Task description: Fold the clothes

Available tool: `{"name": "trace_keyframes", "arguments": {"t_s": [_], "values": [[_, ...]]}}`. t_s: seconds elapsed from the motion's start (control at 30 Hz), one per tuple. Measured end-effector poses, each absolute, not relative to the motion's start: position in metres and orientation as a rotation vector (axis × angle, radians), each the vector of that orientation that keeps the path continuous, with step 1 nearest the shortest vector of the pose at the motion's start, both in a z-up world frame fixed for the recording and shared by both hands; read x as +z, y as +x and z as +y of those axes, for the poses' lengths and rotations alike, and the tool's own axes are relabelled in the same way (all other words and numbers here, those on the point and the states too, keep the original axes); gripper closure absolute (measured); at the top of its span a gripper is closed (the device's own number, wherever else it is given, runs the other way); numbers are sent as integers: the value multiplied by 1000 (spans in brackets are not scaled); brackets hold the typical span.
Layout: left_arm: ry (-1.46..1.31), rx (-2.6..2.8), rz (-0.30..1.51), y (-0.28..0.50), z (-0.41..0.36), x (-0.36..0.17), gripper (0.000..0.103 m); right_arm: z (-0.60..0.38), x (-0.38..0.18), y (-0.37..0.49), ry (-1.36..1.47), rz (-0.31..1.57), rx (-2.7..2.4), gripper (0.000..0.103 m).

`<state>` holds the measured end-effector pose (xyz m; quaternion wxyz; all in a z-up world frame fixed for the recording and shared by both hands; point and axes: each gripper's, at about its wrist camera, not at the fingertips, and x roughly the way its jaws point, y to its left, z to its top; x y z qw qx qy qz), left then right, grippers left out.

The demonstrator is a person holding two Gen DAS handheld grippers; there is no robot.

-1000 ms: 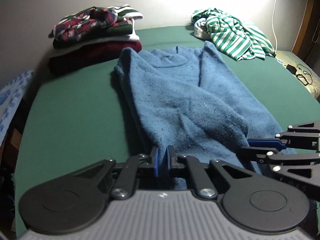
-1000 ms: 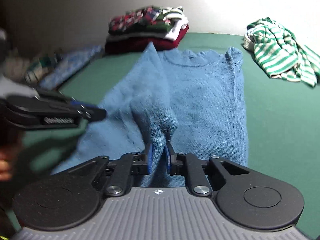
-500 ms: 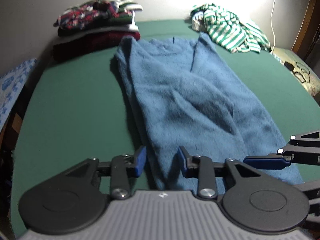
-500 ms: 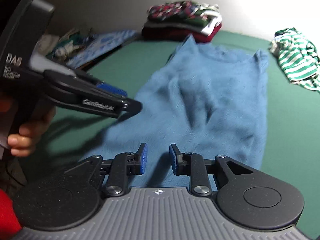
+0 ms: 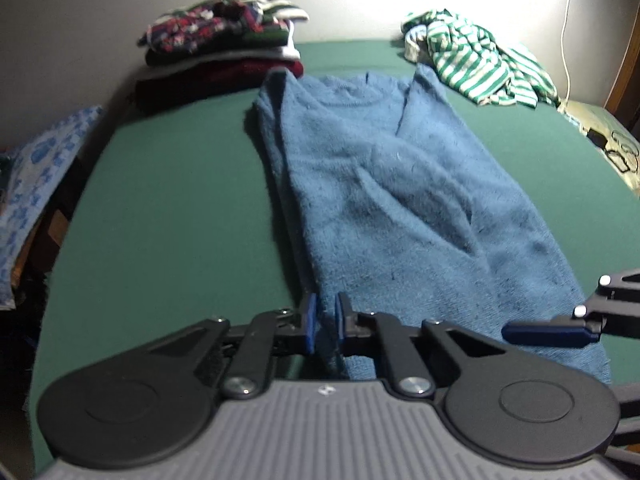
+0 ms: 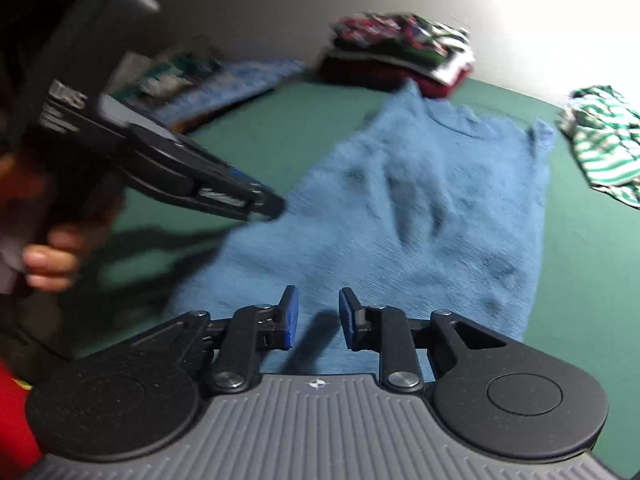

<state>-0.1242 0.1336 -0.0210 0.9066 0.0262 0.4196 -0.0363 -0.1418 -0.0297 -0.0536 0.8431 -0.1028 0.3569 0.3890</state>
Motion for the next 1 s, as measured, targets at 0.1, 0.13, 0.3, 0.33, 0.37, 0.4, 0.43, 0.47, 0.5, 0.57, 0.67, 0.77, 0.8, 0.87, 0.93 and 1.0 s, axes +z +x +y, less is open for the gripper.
{"name": "trace_keyframes", "arguments": {"t_s": [0.1,0.13,0.3,0.33,0.37,0.4,0.43,0.47,0.5,0.57,0.67,0.77,0.8,0.87,0.93,1.0], "values": [[96,-83,837,-142,128,-8,92,-25,-56,-152,-260,758,899,85],[96,-100,838,-148,125,-7,92,-24,-57,-156,-274,759,924,85],[89,-170,907,-170,107,-26,86,-20,-61,-166,-317,786,1001,85],[95,-162,929,-173,105,-32,86,-23,-60,-166,-310,786,992,85],[100,-155,952,-176,102,-39,86,-27,-59,-167,-303,784,982,85],[111,-148,950,-180,101,-43,86,-31,-58,-167,-296,781,972,85],[123,-141,940,-186,99,-45,86,-35,-58,-168,-289,779,962,85],[137,-139,935,-190,98,-47,86,-39,-57,-169,-282,776,951,85],[152,-137,933,-194,96,-48,86,-43,-56,-169,-275,774,941,85],[169,-130,935,-196,94,-47,85,-51,-54,-170,-261,769,921,85],[191,-96,934,-199,93,-40,82,-63,-51,-172,-241,762,890,83],[189,-122,890,-207,85,-29,80,-76,-51,-175,-222,761,858,83],[182,-137,890,-208,81,-29,78,-83,-52,-176,-218,766,847,83],[175,-159,904,-209,75,-33,77,-86,-56,-177,-223,784,841,82],[185,-152,938,-209,70,-42,77,-89,-60,-177,-230,803,837,81],[198,-144,947,-215,69,-46,77,-88,-62,-177,-250,810,837,81]]}}
